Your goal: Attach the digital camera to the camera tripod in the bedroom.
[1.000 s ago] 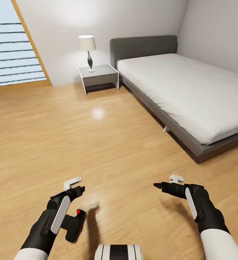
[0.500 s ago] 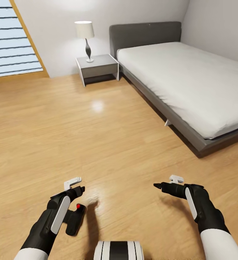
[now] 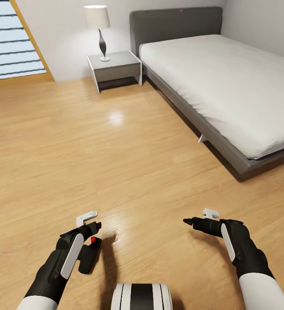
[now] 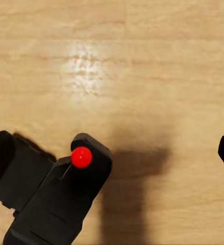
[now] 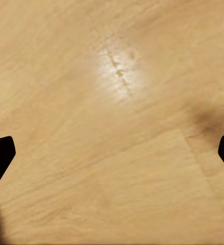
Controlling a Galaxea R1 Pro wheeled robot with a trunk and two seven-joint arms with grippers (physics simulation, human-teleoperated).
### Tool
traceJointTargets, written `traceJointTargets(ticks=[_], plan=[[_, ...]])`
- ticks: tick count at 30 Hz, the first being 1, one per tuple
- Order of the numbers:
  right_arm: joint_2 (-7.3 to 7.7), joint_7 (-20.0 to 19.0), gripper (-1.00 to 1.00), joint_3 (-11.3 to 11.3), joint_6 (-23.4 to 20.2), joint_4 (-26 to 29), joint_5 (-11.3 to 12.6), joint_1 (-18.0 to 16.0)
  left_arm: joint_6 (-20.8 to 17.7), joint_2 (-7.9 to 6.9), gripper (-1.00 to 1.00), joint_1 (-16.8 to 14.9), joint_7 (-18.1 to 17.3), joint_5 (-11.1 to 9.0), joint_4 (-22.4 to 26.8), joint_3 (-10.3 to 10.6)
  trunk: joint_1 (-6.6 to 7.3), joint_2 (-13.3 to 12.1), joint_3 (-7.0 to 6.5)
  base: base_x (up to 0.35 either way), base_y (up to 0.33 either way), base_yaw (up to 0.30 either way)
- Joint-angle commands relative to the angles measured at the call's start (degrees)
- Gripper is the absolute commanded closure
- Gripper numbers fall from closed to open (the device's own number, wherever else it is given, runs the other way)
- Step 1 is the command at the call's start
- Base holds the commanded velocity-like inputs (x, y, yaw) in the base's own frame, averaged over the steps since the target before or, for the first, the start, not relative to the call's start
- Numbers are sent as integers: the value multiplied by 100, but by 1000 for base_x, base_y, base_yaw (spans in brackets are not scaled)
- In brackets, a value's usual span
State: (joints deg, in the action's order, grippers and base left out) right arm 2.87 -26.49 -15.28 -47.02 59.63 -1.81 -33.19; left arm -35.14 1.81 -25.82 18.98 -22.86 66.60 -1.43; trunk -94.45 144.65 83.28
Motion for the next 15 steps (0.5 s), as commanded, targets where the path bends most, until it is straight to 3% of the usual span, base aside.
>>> traceJointTargets(ticks=[1,10,15], plan=[[-2,-32,-100,-10,-26,5,-17,-3,-19,4,-100,-2,44,-61,9,-6,-1,3,27,0,0,0],[-5,-32,-100,-10,-26,5,-14,-3,-19,5,-100,-2,44,-61,17,-6,-24,15,226,0,0,0],[-6,-32,-100,-10,-22,5,-17,-3,-19,11,-100,-2,44,-61,33,-4,-24,15,226,0,0,0]])
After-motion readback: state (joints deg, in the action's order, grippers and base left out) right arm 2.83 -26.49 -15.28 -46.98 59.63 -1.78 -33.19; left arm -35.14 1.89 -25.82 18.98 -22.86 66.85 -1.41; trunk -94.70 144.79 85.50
